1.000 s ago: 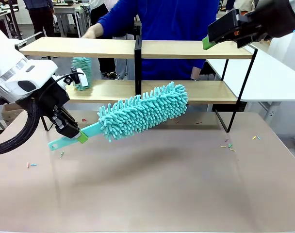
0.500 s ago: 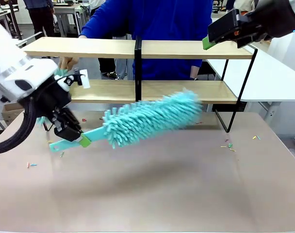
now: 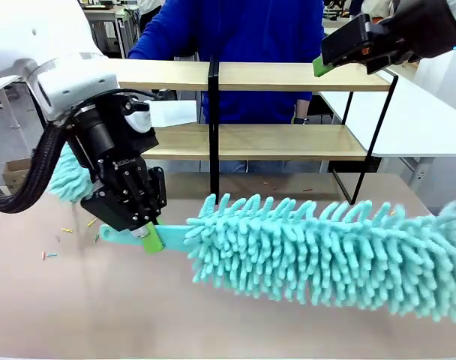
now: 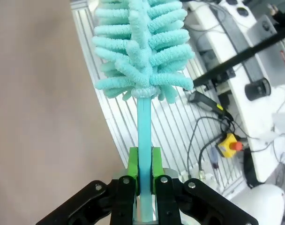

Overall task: Clean the shelves.
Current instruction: Clean a randomly selected level of the Shelf with the Duster.

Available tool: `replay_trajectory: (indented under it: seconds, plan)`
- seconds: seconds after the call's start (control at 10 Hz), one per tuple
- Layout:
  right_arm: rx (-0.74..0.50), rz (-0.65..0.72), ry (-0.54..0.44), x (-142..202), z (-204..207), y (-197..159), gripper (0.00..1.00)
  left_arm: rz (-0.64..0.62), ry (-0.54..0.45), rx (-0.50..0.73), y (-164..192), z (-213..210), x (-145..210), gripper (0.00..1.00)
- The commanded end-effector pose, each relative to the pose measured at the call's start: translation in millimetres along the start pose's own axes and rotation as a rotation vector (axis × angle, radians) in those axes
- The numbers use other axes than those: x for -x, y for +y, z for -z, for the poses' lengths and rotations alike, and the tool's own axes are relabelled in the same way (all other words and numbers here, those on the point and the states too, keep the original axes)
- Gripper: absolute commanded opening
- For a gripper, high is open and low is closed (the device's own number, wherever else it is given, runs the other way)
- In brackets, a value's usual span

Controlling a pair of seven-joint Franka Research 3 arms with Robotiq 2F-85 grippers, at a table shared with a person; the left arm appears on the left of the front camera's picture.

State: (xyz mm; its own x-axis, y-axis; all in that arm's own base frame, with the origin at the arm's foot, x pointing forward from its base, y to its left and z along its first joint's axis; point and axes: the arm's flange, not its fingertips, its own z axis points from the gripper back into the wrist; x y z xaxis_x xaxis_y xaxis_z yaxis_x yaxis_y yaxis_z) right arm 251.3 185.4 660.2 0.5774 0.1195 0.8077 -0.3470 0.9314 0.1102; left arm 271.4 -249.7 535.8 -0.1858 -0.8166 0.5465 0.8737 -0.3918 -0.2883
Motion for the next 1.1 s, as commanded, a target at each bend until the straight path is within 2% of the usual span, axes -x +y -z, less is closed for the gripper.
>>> replay_trajectory:
  seconds: [0.0,0.3,0.5,0.7,0.8,0.9,1.0]
  plan:
    - [0.000,0.003,-0.002,-1,0,-1,1.00,0.005,0.006,-0.013,3,-9,11,0.13]
    - [0.000,0.003,-0.002,-1,0,-1,1.00,0.003,0.010,-0.020,2,-5,13,0.13]
    - [0.000,0.003,-0.002,-1,0,-1,1.00,-0.046,0.008,-0.057,-1,-13,19,0.13]
    - [0.000,0.003,-0.002,-1,0,-1,1.00,-0.114,0.029,-0.106,-24,-41,61,0.13]
    - [0.000,0.003,-0.002,-1,0,-1,1.00,-0.169,-0.025,-0.191,-47,-64,92,0.13]
    - [0.000,0.003,-0.002,-1,0,-1,1.00,-0.249,-0.125,-0.297,-74,-88,123,0.13]
    - [0.000,0.003,-0.002,-1,0,-1,1.00,-0.389,-0.278,-0.463,-108,-120,158,0.13]
